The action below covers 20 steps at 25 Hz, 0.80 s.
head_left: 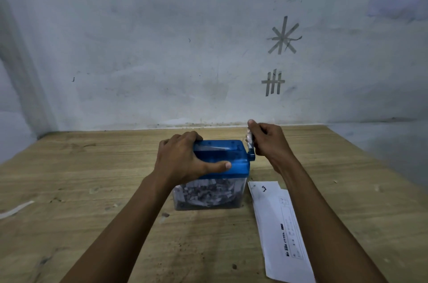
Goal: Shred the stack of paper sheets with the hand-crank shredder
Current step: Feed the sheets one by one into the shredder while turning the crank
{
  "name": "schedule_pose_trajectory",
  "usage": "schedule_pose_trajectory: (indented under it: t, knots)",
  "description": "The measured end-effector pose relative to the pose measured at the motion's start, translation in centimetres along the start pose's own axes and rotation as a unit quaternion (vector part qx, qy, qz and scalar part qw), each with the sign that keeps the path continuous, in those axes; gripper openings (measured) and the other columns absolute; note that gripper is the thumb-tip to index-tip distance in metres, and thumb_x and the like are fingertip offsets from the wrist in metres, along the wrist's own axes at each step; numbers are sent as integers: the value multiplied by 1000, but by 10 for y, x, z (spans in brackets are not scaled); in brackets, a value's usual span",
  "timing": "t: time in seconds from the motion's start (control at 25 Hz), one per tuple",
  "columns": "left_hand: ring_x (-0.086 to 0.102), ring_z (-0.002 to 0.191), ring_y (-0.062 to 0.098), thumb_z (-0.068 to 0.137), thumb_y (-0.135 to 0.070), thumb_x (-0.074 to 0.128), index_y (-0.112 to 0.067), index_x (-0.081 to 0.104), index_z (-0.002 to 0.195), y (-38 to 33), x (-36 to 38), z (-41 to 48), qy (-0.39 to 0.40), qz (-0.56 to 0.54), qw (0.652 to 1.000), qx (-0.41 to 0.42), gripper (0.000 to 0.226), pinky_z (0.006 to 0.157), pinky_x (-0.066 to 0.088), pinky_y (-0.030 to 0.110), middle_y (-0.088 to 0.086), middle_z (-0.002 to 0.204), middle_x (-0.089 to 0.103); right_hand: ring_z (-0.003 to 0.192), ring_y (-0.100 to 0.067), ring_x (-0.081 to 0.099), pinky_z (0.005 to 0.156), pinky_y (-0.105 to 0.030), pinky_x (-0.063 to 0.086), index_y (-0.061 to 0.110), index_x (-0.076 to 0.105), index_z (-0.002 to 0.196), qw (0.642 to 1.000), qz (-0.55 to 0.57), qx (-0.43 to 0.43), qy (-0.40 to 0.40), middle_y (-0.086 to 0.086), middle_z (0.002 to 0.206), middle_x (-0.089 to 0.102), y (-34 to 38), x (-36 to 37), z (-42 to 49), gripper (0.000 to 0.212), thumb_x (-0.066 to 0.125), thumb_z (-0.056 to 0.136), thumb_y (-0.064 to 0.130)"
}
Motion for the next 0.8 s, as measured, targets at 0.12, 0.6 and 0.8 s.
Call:
schedule_pose_trajectory:
  t: [0.12, 0.6, 0.8]
  knots:
    - [57, 95, 12, 48, -105, 39, -31, 56, 114, 0, 1, 3, -5, -4, 1000, 0, 101, 95, 45, 36, -15, 106, 59, 61, -22, 46, 59, -34, 40, 15, 52, 60, 995, 29, 96, -6, -10, 63, 49, -35, 11, 18, 38, 57, 96, 27]
    - [57, 113, 16, 48, -109, 29, -39, 56, 126, 0, 4, 0, -18, 37, 999, -24, 109, 90, 50, 38, -11, 123, 62, 39, -8, 30, 41, -22, 22, 10, 55, 77, 971, -64, 210, 96, 0, 51, 45, -58, 9, -57, 34, 40, 105, 23]
    - [57, 112, 19, 47, -108, 20, -34, 57, 123, -7, 3, 1, -15, 82, 996, -5, 112, 98, 38, 43, -11, 120, 62, 56, -9, 51, 55, -25, 39, 6, 67, 79, 983, -177, 39, 33, -6, 63, 61, -12, -19, -94, 46, 47, 104, 39]
Point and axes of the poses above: each hand's wrist, its own z-axis towards the middle knuckle, its own x-axis out of the palm, y = z × x, the point moved 3 cm from there along z, towards the middle knuckle
